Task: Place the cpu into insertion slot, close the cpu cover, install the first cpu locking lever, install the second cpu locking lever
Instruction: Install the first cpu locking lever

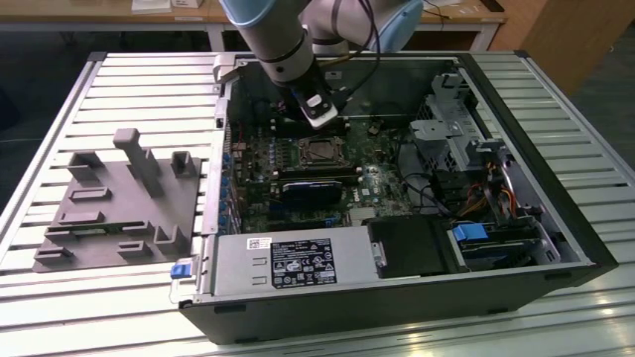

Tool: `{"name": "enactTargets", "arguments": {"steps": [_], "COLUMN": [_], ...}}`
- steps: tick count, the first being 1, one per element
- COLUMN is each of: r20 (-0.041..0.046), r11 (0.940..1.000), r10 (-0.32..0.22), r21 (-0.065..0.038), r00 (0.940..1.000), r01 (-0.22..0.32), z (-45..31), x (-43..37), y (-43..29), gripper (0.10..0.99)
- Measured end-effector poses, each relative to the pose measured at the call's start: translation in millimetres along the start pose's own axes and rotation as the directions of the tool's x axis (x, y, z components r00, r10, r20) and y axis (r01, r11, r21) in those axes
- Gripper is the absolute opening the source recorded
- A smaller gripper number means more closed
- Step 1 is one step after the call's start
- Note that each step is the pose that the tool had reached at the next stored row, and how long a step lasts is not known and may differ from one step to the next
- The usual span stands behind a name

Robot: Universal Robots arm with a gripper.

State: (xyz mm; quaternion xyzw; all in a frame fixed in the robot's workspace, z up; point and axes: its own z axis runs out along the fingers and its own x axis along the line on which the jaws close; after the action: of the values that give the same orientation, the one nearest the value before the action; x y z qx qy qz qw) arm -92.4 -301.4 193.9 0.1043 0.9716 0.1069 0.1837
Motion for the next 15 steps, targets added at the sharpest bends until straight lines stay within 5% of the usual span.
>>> {"name": "enactTargets", "arguments": {"steps": [6,15], "r20": [0.0128,0.0214], "r11": [0.9995,0.9984], "r10": [0.023,0.045], "r21": [0.021,0.032], "r00": [0.9997,0.9988], "r01": [-0.023,-0.046], "z": [2.2,5.7], "x": [0.8,2.4], "y": [-0.5,-0.7], "gripper": [0.102,0.102]}}
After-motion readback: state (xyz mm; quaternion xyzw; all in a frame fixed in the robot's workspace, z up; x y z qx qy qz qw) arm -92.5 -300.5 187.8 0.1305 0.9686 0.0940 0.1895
